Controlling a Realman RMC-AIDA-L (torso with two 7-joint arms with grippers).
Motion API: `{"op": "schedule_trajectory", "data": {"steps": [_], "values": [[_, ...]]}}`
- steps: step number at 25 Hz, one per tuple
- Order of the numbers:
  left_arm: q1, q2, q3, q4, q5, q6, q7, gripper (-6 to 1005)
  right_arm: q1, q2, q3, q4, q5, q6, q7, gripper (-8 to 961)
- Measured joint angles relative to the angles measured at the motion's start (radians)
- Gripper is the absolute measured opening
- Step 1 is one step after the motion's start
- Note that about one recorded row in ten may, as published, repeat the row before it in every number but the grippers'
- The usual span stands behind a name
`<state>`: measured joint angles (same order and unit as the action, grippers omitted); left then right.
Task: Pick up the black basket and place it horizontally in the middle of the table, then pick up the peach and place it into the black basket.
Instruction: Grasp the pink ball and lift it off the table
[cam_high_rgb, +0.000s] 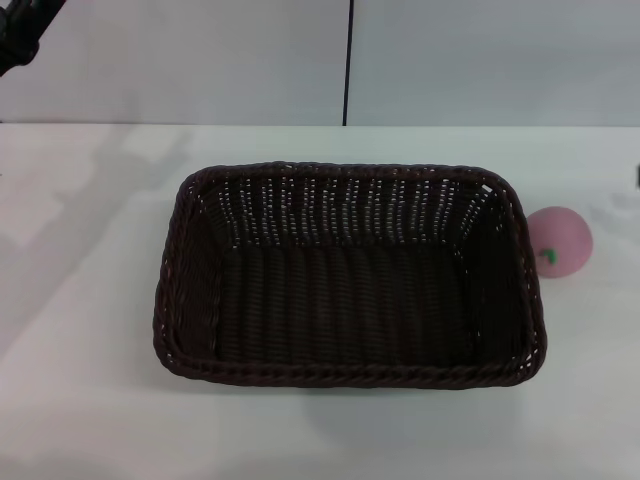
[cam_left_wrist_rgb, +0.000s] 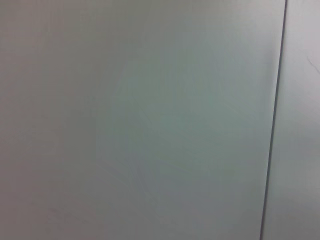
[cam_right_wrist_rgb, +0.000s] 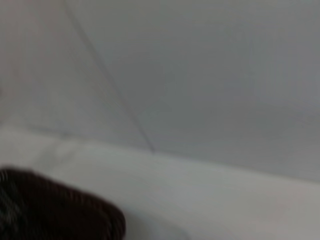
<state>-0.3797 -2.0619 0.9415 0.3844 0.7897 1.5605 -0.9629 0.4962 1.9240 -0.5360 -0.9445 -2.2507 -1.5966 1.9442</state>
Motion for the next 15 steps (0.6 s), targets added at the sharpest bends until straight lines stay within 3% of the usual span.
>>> {"op": "schedule_trajectory", "data": {"steps": [5, 10, 15], "values": [[-0.003, -0.001, 0.000, -0.018, -0.002, 0.003, 0.002, 832, 0.094, 0.034, -0.008, -0.021, -0.167, 0.000, 0.035, 492], [0.000, -0.001, -0.001, -0.035, -0.003, 0.006, 0.002, 832, 0.154, 0.055, -0.082, -0.008, -0.286, 0.038, 0.080, 694], [0.008, -0.001, -0.001, -0.047, -0.003, 0.009, -0.004, 832, 0.182, 0.068, -0.189, 0.026, -0.331, 0.076, 0.111, 734]]}}
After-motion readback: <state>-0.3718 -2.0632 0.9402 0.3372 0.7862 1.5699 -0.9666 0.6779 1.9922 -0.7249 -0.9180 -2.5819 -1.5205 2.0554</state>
